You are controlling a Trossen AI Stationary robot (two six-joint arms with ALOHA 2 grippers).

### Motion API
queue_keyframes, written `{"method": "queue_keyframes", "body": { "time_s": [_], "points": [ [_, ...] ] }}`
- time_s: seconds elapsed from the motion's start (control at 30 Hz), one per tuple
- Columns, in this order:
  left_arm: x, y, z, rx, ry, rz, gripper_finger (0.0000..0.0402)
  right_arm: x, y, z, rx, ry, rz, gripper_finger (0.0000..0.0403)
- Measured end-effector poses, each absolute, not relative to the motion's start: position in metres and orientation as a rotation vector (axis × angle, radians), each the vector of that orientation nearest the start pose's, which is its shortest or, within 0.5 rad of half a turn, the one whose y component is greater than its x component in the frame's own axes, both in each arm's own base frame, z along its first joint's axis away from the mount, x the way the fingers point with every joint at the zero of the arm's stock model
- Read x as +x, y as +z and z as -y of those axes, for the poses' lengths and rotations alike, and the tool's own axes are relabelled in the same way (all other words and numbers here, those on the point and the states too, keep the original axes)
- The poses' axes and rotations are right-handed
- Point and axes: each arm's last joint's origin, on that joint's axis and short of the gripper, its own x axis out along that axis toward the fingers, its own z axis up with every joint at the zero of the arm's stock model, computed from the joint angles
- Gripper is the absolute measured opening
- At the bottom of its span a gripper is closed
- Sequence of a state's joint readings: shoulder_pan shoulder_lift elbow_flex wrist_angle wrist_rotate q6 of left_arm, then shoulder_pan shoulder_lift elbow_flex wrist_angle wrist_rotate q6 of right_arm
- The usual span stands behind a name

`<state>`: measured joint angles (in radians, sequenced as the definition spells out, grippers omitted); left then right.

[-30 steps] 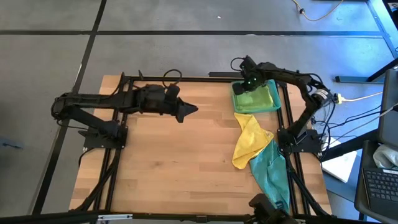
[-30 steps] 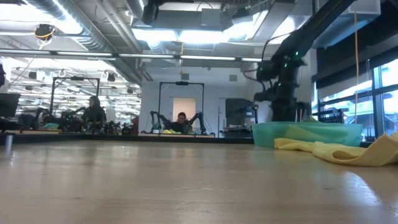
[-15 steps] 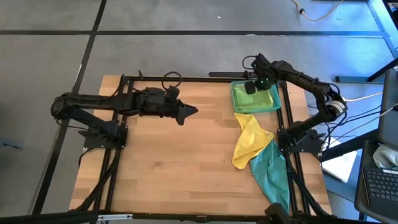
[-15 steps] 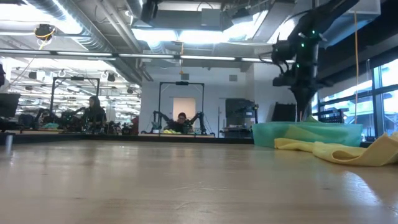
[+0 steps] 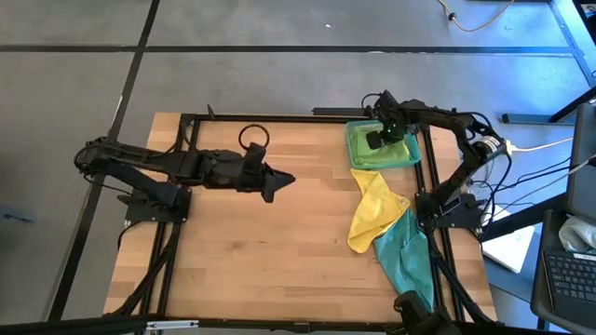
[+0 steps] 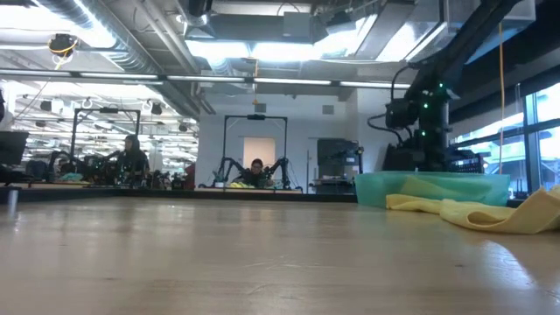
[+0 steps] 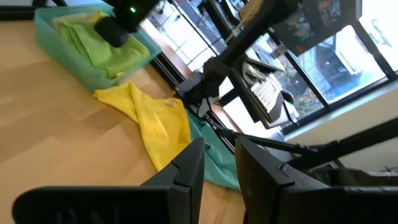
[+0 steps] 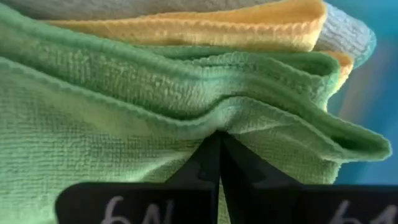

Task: Fold microfiber towels
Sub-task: Stack the folded green microfiber cloth on top of the folded yellow microfiber cloth, then adjust the blue bin

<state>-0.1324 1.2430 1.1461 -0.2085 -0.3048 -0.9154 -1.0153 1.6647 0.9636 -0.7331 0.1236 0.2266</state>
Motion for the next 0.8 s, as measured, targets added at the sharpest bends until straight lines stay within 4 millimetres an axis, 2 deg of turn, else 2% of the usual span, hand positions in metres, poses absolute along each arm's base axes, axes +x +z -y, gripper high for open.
{"method": "queue_keyframes", "body": {
  "time_s": [0.07, 0.13, 0.3, 0.43, 0.5, 0.63, 0.8],
  "points": [
    [0.274, 0.361, 0.032, -0.838, 0.280, -0.204, 0.0082, 0.145, 0.161, 0.246, 0.834, -1.078, -1.268, 0.0013],
    [0.273, 0.361, 0.036, -0.836, 0.266, -0.211, 0.0082, 0.145, 0.173, 0.246, 0.842, -1.063, -1.236, 0.0013],
    [0.273, 0.360, 0.040, -0.824, 0.250, -0.223, 0.0082, 0.154, 0.226, 0.237, 0.756, -1.027, -1.079, 0.0013],
    [0.273, 0.360, 0.037, -0.787, 0.256, -0.226, 0.0082, 0.162, 0.258, 0.213, 0.841, -0.913, -0.940, 0.0013],
    [0.273, 0.360, 0.035, -0.778, 0.263, -0.223, 0.0082, 0.171, 0.262, 0.196, 0.910, -0.823, -0.914, 0.0013],
    [0.274, 0.360, 0.032, -0.779, 0.273, -0.219, 0.0082, 0.191, 0.257, 0.162, 0.962, -0.726, -0.979, 0.0013],
    [0.274, 0.360, 0.032, -0.775, 0.271, -0.220, 0.0082, 0.215, 0.250, 0.135, 0.963, -0.721, -1.048, 0.0013]
  ]
}}
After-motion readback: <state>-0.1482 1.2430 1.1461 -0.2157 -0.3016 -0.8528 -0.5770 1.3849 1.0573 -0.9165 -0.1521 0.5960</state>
